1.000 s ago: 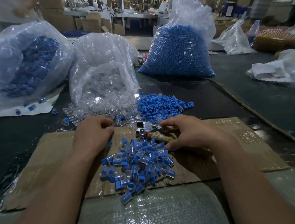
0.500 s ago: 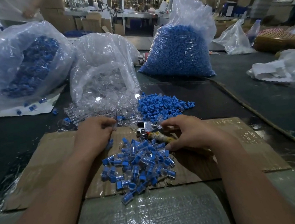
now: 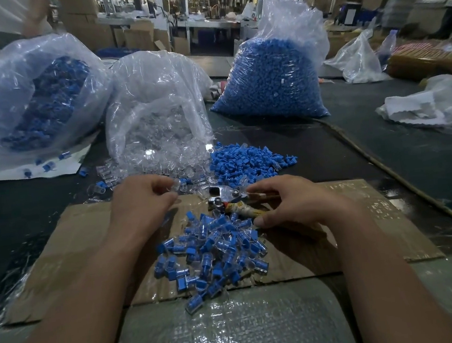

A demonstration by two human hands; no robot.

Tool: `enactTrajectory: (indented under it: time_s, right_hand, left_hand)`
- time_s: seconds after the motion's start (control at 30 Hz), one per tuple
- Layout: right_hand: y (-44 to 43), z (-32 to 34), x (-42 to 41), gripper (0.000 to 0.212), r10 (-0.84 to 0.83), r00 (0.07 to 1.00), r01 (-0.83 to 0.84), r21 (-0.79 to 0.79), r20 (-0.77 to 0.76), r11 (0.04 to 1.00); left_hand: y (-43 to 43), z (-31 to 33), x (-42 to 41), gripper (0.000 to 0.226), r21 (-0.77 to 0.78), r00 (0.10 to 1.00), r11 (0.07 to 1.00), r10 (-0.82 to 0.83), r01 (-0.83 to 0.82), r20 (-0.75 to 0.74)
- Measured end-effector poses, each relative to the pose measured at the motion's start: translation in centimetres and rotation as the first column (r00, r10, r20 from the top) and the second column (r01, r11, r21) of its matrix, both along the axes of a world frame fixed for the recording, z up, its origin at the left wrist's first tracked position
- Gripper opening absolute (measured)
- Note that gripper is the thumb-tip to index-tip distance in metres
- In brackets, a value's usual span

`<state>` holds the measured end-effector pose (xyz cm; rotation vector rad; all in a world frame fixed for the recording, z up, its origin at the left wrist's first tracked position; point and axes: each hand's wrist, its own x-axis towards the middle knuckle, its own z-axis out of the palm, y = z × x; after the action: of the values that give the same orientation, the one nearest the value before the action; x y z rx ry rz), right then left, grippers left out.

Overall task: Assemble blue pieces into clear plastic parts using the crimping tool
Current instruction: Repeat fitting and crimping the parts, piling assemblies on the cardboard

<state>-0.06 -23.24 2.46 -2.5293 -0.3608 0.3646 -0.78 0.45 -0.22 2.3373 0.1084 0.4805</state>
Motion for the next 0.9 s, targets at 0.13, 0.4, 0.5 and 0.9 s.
enactTrajectory:
  time_s: [0.13,0.4,0.5,0.9]
  right_hand:
    - [-0.5,0.0,0.5,0.048,-0.092,0.993,0.084,0.094,0.076,0.992]
    - [-2.2,-0.5,2.2,0.003,-0.541,0.796,0.457,0.317,0.272,0.831]
    - [-2.3,-1.1,3.0,0.012,-0.555,0.775,0.487,0.274,0.302,0.829]
    - [-1.6,-2.5,4.5,0.021,-0.385,0.88,0.389,0.044,0.279,0.92]
  left_hand:
    - [-0.2,0.0,-0.4,0.023,0.003,0.998,0.999,-0.054,0.054,0.012]
    - [-0.7,0.4,-1.0,0.011,-0.06,0.993,0.994,-0.082,0.087,0.081]
    - [-0.9,0.4,-1.1,0.016,-0.125,0.992,0.987,-0.092,0.103,0.088]
    - [-1.5,0.7,-1.5,0.019,-0.158,0.983,0.974,-0.144,0.162,0.118]
